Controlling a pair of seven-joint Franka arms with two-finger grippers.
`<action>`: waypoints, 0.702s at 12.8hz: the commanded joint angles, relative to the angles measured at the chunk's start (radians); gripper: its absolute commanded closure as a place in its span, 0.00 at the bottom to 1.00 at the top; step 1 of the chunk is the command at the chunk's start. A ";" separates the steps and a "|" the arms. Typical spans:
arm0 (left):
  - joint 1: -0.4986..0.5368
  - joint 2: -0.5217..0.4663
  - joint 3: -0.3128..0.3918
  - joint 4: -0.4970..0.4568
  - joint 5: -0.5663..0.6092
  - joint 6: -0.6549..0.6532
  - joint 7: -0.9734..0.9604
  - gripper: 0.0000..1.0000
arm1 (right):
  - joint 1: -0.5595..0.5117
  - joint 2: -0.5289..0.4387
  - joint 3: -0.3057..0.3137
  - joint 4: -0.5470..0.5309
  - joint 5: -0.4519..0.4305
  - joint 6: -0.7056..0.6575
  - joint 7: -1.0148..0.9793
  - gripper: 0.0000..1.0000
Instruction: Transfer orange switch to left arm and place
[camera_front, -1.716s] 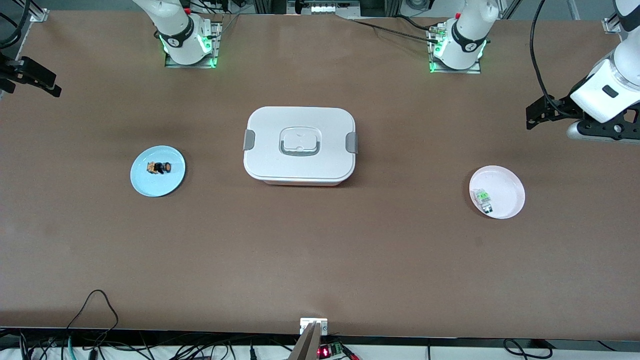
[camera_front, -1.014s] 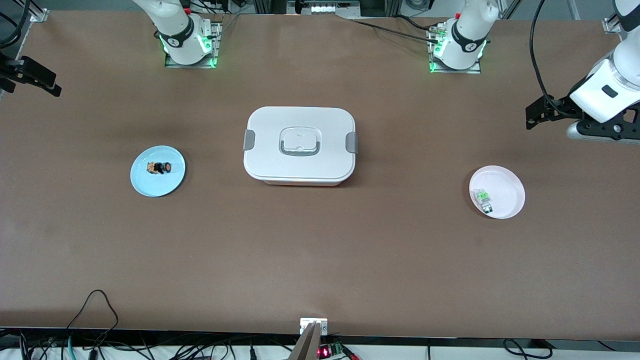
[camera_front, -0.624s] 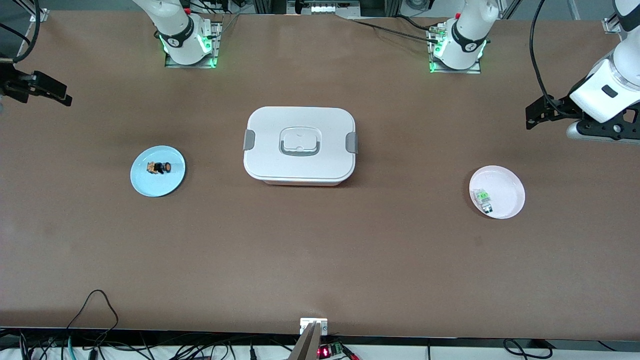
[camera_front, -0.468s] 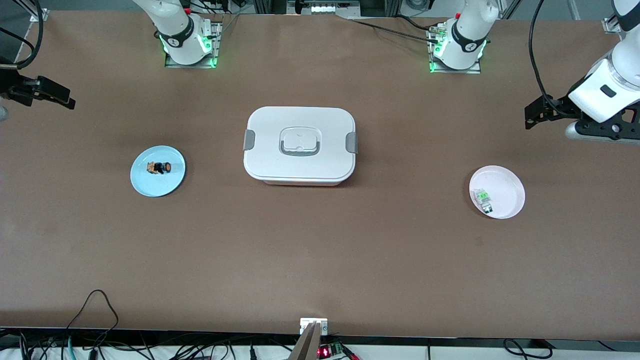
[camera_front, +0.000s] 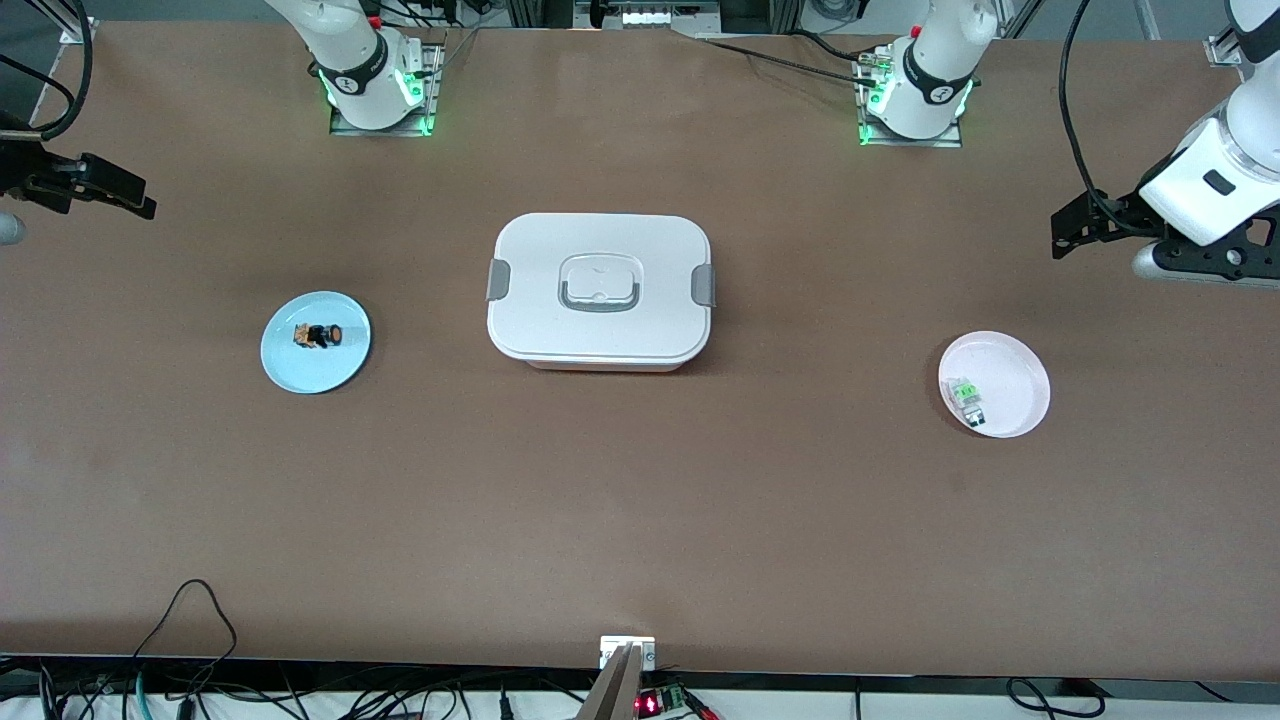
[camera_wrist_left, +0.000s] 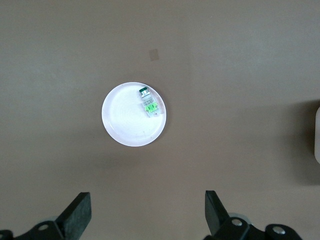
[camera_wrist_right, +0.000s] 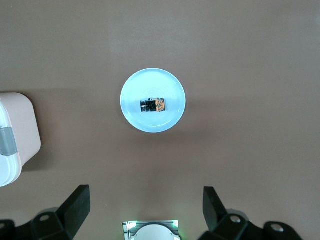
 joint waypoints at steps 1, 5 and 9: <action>-0.004 -0.006 0.004 0.009 0.014 -0.015 0.003 0.00 | 0.002 0.010 -0.002 0.022 0.012 -0.011 -0.015 0.00; -0.004 -0.006 0.006 0.008 0.014 -0.015 0.003 0.00 | 0.010 0.033 -0.001 0.020 0.007 -0.018 0.000 0.00; -0.004 -0.008 0.004 0.008 0.014 -0.015 0.003 0.00 | 0.010 0.103 -0.004 0.019 0.010 0.005 -0.014 0.00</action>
